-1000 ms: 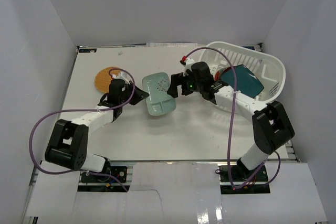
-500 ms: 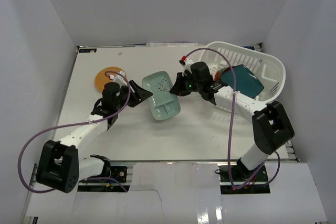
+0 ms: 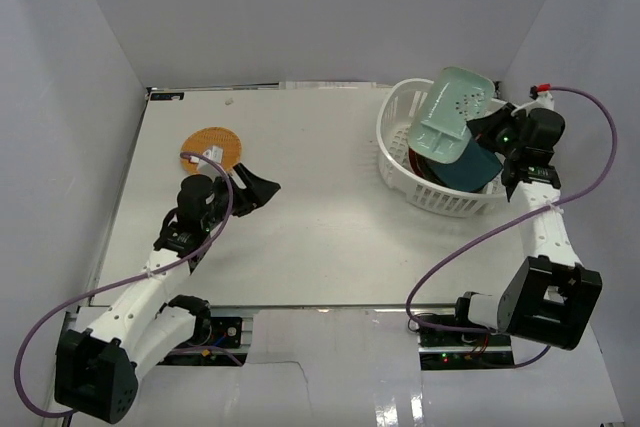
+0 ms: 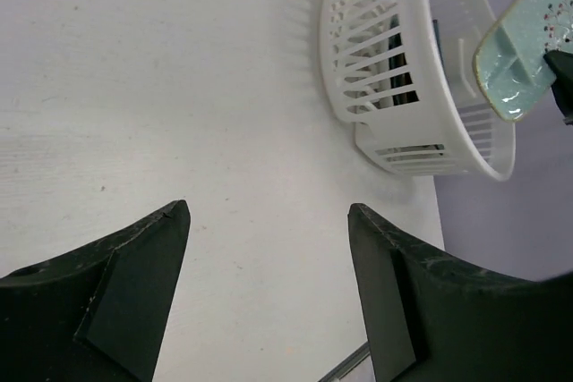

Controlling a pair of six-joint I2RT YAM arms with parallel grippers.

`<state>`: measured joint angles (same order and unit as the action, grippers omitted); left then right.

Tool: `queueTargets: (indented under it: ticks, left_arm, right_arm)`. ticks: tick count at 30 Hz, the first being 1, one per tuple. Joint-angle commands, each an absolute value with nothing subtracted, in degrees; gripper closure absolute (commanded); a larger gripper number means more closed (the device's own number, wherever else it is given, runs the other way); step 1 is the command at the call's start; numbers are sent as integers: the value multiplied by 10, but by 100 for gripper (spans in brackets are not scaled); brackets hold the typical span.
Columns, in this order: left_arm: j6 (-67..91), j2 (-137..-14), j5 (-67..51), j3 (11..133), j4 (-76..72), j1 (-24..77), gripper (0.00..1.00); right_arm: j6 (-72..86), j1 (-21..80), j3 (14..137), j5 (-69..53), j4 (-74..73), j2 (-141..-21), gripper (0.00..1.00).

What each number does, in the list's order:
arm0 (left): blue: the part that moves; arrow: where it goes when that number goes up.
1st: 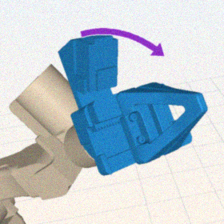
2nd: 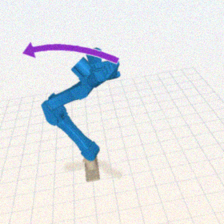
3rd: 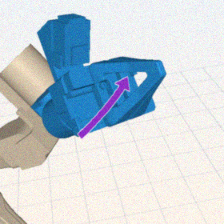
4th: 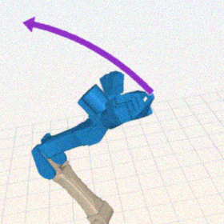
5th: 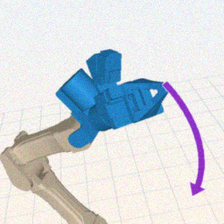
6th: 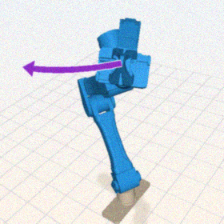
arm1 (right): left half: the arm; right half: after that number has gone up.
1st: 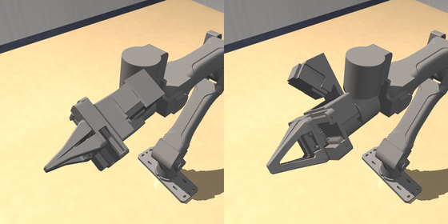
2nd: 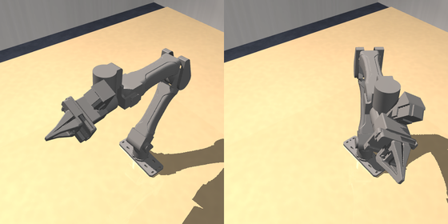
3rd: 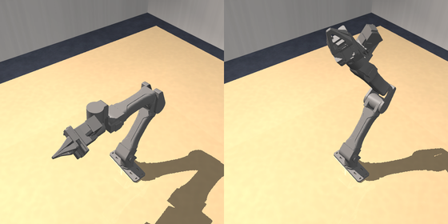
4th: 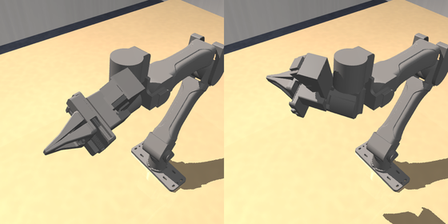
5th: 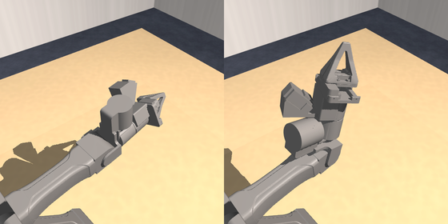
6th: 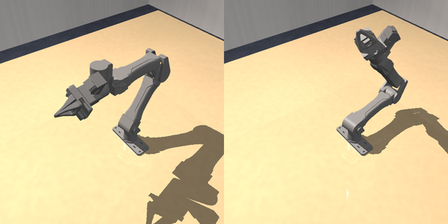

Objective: Place the plates into the plastic bin on the countertop

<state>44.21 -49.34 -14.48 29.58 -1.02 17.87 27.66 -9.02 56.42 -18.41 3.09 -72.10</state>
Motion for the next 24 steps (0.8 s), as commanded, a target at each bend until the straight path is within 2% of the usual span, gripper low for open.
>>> queueTargets:
  ticks: [1, 10, 11, 13, 14, 16, 17, 19, 20, 24]
  left_arm:
    - [440, -507, -118, 304, 4, 181, 18]
    - [463, -604, -77, 346, -32, 180, 11]
    - [462, -620, -67, 358, -23, 180, 11]
    - [457, -630, -46, 366, -17, 180, 9]
    - [456, -634, -28, 367, -15, 179, 8]
    - [456, -650, -12, 377, -10, 177, 6]
    - [459, -656, -9, 378, -10, 174, 6]
    - [470, -676, -9, 386, -12, 169, 6]
    - [474, -682, 11, 388, -13, 164, 5]
    - [510, -716, -29, 395, -26, 115, 4]
  right_arm:
    - [323, -145, 532, -215, 94, -731, 92]
    - [336, -176, 498, -167, 108, -780, 92]
    - [327, -175, 493, -148, 101, -778, 89]
    - [318, -176, 487, -127, 97, -773, 77]
    - [309, -175, 482, -106, 94, -768, 58]
    - [299, -175, 481, -86, 79, -764, 46]
    - [292, -175, 479, -70, 77, -759, 27]
    - [287, -173, 476, -55, 74, -754, 8]
    - [282, -173, 477, -47, 73, -751, 5]
    - [270, -166, 485, -19, 59, -737, 10]
